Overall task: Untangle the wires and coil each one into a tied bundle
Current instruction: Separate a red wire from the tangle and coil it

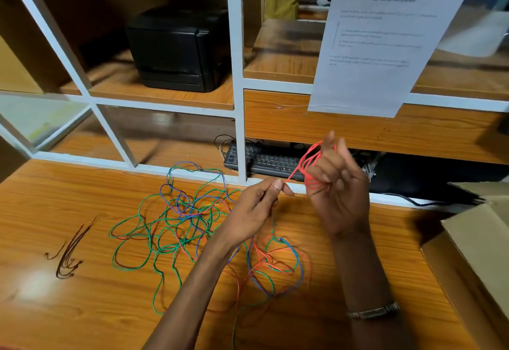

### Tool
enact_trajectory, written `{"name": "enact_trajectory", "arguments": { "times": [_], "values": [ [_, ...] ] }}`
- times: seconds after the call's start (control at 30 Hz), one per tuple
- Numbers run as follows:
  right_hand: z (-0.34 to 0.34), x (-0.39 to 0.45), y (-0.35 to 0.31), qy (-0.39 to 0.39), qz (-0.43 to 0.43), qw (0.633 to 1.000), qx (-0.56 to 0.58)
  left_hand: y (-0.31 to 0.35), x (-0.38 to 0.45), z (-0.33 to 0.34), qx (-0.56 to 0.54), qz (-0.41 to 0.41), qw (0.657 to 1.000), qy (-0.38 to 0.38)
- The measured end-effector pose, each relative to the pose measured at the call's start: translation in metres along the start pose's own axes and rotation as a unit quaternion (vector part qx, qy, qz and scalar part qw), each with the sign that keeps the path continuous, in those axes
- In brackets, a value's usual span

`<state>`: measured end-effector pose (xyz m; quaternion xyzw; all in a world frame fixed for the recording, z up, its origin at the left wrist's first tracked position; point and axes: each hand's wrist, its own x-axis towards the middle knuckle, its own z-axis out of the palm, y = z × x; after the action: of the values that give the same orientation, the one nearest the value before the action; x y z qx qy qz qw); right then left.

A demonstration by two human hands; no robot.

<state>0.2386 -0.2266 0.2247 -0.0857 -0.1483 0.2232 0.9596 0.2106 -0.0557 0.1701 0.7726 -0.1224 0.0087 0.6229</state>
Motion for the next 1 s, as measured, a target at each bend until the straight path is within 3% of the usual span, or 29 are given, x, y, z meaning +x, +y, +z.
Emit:
{"name": "enact_trajectory", "arguments": {
  "times": [0.1,0.2,0.33,0.43,0.5,0.57,0.7,0.8,0.9,1.0],
  "values": [
    [0.007,0.005,-0.007,0.049,-0.091,0.994,0.019,-0.001,-0.003,0.001,0.05,0.009,0.998,-0.038],
    [0.011,0.009,-0.016,0.118,-0.179,0.973,-0.088,-0.001,-0.011,-0.002,0.06,-0.011,0.993,-0.096],
    [0.001,0.016,-0.021,0.224,-0.237,0.878,-0.351,0.025,-0.018,-0.017,-0.002,0.017,0.996,-0.083],
    [-0.01,0.02,-0.011,0.27,-0.15,0.781,-0.542,0.04,-0.01,-0.032,-0.005,0.056,0.998,-0.01],
    [-0.012,0.019,0.002,0.278,-0.01,0.724,-0.631,0.039,-0.005,-0.039,-0.009,0.052,0.997,0.05],
    [-0.014,0.015,0.017,0.243,0.127,0.698,-0.662,0.034,-0.002,-0.042,-0.026,0.054,0.994,0.095],
    [-0.014,0.008,0.038,0.132,0.287,0.722,-0.616,0.03,0.0,-0.048,-0.056,0.034,0.98,0.19],
    [-0.008,0.004,0.042,0.037,0.335,0.779,-0.529,0.025,0.0,-0.054,-0.055,0.023,0.971,0.231],
    [-0.006,0.003,0.042,-0.051,0.32,0.858,-0.399,0.014,-0.001,-0.052,-0.049,0.006,0.974,0.222],
    [0.0,0.003,0.035,-0.07,0.213,0.939,-0.26,0.001,-0.002,-0.049,-0.045,0.002,0.979,0.198]
  ]
}}
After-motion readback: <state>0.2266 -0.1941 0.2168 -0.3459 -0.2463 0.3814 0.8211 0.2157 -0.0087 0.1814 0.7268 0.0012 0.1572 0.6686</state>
